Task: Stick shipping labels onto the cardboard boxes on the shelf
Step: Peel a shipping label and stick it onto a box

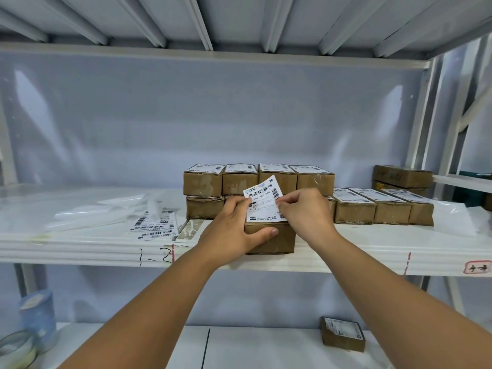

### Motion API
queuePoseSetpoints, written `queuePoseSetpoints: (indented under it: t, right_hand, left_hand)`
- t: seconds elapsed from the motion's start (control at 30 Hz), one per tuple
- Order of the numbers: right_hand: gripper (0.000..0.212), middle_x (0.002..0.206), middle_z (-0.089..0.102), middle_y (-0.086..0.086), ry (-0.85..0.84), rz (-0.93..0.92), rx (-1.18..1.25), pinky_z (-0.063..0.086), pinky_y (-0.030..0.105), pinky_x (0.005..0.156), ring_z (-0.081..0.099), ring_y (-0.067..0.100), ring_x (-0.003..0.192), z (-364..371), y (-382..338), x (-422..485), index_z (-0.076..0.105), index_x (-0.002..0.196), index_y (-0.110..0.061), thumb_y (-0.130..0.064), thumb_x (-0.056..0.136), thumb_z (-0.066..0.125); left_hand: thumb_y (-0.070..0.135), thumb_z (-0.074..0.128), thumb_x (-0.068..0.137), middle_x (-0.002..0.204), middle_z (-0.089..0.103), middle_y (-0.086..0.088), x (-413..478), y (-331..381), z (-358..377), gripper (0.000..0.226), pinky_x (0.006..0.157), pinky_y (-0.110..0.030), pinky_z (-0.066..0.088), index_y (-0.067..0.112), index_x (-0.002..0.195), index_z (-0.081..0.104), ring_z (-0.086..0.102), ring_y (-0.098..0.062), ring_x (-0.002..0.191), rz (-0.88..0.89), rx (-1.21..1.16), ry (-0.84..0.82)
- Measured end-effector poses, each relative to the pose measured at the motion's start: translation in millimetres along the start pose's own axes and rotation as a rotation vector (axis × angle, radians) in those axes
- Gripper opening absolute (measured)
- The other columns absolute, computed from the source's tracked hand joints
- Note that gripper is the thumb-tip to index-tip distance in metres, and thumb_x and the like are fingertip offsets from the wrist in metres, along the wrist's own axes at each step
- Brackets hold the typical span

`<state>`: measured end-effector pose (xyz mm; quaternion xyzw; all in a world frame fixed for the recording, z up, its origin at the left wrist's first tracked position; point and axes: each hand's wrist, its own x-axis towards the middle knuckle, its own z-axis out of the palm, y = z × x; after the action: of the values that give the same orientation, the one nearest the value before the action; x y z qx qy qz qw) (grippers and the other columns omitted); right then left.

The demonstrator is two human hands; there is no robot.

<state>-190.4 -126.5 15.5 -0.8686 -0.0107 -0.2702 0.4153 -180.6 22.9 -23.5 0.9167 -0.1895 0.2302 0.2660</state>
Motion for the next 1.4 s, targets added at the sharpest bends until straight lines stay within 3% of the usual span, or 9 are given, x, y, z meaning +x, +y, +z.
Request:
queuePoseSetpoints:
  t: [0.3, 0.47, 0.63, 0.8, 1.0, 1.13, 1.23, 1.4]
  right_hand:
    - [0.019, 0.098, 0.072, 0.000, -0.046, -0.038, -0.137, 0.037, 0.014, 0.050, 0.053, 0.012, 0.075, -2.2, -5.6, 0.1, 0.076, 0.088, -0.013, -0.015, 0.089, 0.057]
    - [0.018, 0.105, 0.071, -0.001, -0.082, -0.026, -0.173, 0.039, 0.019, 0.067, 0.060, 0.015, 0.089, -2.6, -8.6, 2.6, 0.076, 0.092, -0.017, -0.017, 0.089, 0.058]
    - [0.020, 0.105, 0.070, -0.003, -0.078, -0.024, -0.120, 0.040, 0.021, 0.071, 0.057, 0.013, 0.088, -1.3, -6.6, 2.3, 0.075, 0.090, -0.020, -0.014, 0.089, 0.057]
    - [0.022, 0.106, 0.071, -0.004, -0.061, 0.023, 0.037, 0.048, 0.026, 0.080, 0.062, 0.016, 0.097, 2.2, -0.5, 3.8, 0.074, 0.083, -0.023, -0.011, 0.089, 0.057]
    - [0.025, 0.105, 0.068, -0.005, -0.069, 0.012, 0.043, 0.045, 0.024, 0.077, 0.059, 0.016, 0.099, 2.8, -1.4, 2.6, 0.068, 0.079, -0.028, -0.009, 0.087, 0.055]
    - [0.016, 0.106, 0.067, -0.006, -0.070, -0.019, -0.127, 0.042, 0.029, 0.092, 0.052, 0.022, 0.112, 5.5, 3.3, 0.2, 0.069, 0.090, -0.031, -0.021, 0.086, 0.057]
    - [0.020, 0.115, 0.064, -0.003, -0.097, -0.008, -0.106, 0.038, 0.032, 0.101, 0.049, 0.020, 0.115, 8.6, 6.8, -0.8, 0.067, 0.105, -0.027, -0.024, 0.087, 0.057]
    - [0.022, 0.120, 0.049, -0.001, -0.063, 0.011, 0.044, 0.039, 0.025, 0.087, 0.046, 0.012, 0.103, 13.7, 12.3, -0.4, 0.063, 0.110, -0.028, -0.026, 0.088, 0.058]
  left_hand:
    - [0.068, 0.051, 0.076, 0.143, 0.024, 0.014, 0.3, -1.5, 1.5, 0.083, 0.096, -0.022, 0.036, 0.020, 0.142, 0.035, 0.033, -0.004, 0.128, 0.009, -0.023, 0.016]
    - [0.069, 0.050, 0.076, 0.144, 0.023, 0.014, 0.7, -2.1, 1.8, 0.083, 0.096, -0.022, 0.035, 0.020, 0.142, 0.034, 0.032, -0.004, 0.129, 0.010, -0.022, 0.021]
    - [0.067, 0.054, 0.076, 0.144, 0.022, 0.012, -0.5, -2.0, 3.1, 0.083, 0.092, -0.018, 0.032, 0.022, 0.142, 0.032, 0.033, -0.005, 0.128, 0.004, -0.055, 0.041]
    - [0.067, 0.056, 0.075, 0.147, 0.019, 0.006, -0.3, -1.9, 3.8, 0.095, 0.089, -0.018, 0.032, 0.026, 0.149, 0.012, 0.034, -0.010, 0.130, -0.011, -0.049, 0.052]
    - [0.067, 0.060, 0.071, 0.144, 0.028, 0.003, 2.2, -3.0, 3.3, 0.092, 0.095, -0.024, 0.035, 0.025, 0.143, 0.023, 0.038, -0.012, 0.130, -0.034, -0.047, 0.071]
    - [0.066, 0.061, 0.071, 0.136, 0.033, 0.006, 0.4, -1.1, 2.3, 0.079, 0.084, -0.021, 0.036, 0.023, 0.133, 0.036, 0.043, -0.010, 0.119, -0.047, -0.040, 0.089]
    - [0.066, 0.058, 0.074, 0.130, 0.033, 0.008, -1.0, -0.4, 3.1, 0.069, 0.076, -0.022, 0.037, 0.023, 0.125, 0.042, 0.047, -0.010, 0.108, -0.033, -0.004, 0.089]
    - [0.066, 0.055, 0.075, 0.128, 0.033, 0.007, -1.8, -0.9, 5.3, 0.068, 0.072, -0.023, 0.037, 0.021, 0.124, 0.041, 0.048, -0.011, 0.103, -0.017, 0.017, 0.103]
